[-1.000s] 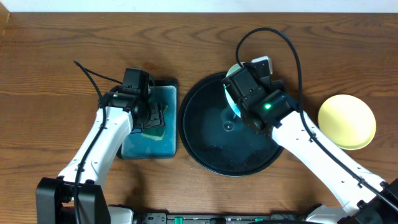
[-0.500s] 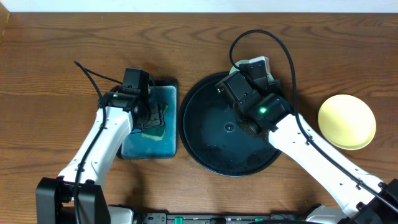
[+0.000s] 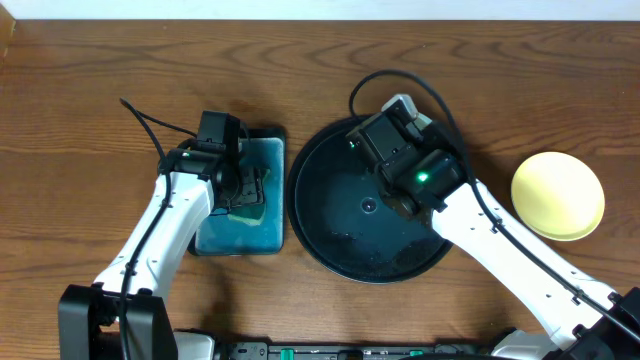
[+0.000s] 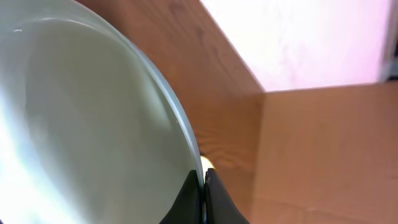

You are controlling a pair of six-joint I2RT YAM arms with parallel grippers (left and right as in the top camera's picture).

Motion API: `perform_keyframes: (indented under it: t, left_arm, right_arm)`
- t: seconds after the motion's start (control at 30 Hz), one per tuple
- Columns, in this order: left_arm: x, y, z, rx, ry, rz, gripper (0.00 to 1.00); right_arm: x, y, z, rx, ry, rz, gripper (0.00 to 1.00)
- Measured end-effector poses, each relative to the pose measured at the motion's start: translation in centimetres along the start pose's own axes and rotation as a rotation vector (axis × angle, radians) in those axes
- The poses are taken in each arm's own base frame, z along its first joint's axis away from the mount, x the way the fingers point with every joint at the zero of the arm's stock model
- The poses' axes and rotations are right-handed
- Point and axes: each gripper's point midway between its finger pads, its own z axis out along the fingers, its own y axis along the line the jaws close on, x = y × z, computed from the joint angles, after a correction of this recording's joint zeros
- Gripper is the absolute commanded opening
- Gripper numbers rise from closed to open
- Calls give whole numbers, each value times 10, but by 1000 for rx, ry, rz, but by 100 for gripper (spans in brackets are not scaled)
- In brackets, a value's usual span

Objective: Clean dirty plates on tray and stack at the side
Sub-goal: 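Swing held mint plate back over the black tray with right gripper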

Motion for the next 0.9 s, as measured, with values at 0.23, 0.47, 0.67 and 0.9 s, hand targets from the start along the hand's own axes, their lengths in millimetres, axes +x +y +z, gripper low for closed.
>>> perform_keyframes:
  t: [0.23, 0.47, 0.67, 0.9]
  left_arm:
    - [0, 0, 0, 0, 0, 0, 72]
    - [0, 0, 0, 0, 1, 0, 72]
    - [0, 0, 0, 0, 0, 0, 72]
    - [0, 0, 0, 0, -1, 0, 72]
  right_arm:
    - [-21, -33, -4, 178, -55, 86, 1]
    - [-25, -34, -14, 214, -78, 116, 1]
    - [-30, -22, -27, 199, -113, 124, 1]
    - [-33, -20, -36, 215, -134, 132, 1]
